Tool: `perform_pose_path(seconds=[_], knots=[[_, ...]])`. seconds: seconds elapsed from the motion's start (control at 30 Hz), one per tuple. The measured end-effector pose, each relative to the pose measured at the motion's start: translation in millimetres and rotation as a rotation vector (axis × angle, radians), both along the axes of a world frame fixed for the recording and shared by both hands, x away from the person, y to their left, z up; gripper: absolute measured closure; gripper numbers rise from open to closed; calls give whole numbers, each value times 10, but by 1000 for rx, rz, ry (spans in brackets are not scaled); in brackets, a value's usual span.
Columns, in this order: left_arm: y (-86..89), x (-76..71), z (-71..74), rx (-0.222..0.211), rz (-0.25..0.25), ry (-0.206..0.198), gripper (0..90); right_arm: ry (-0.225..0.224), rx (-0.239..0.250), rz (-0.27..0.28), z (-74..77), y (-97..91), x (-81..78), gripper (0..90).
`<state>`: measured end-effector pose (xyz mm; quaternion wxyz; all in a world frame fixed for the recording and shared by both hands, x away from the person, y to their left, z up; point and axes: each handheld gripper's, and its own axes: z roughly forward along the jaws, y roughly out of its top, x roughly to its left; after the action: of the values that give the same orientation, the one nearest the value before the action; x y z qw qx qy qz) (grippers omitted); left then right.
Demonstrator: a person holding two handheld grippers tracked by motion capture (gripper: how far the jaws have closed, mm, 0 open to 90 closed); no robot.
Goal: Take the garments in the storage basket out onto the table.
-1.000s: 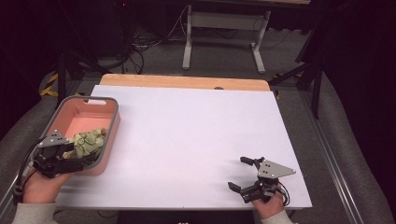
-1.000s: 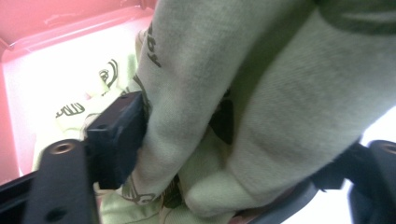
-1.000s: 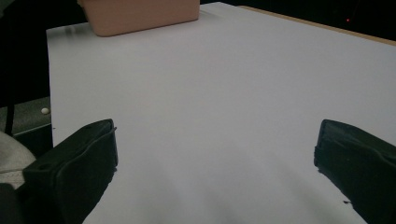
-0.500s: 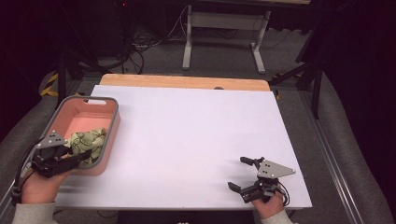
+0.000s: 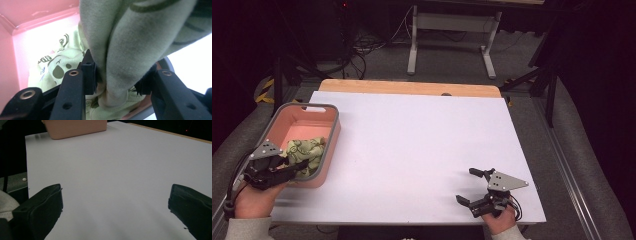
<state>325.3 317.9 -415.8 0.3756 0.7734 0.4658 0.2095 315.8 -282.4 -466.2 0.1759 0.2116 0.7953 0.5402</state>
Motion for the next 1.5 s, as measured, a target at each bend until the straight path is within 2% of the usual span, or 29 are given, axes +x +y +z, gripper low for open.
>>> perform_pose_path(seconds=[0.47,0.63,0.97,1.5], knots=[[39,-57,77,-33,42,-76,631,1,-1,4,0,3,-1,2],[73,-92,131,-58,63,-120,634,0,-1,4,0,3,-1,2],[89,-143,236,-78,91,-189,639,0,-1,6,1,4,-2,2],[85,-177,422,-104,87,-262,656,0,-1,7,2,4,-4,2]])
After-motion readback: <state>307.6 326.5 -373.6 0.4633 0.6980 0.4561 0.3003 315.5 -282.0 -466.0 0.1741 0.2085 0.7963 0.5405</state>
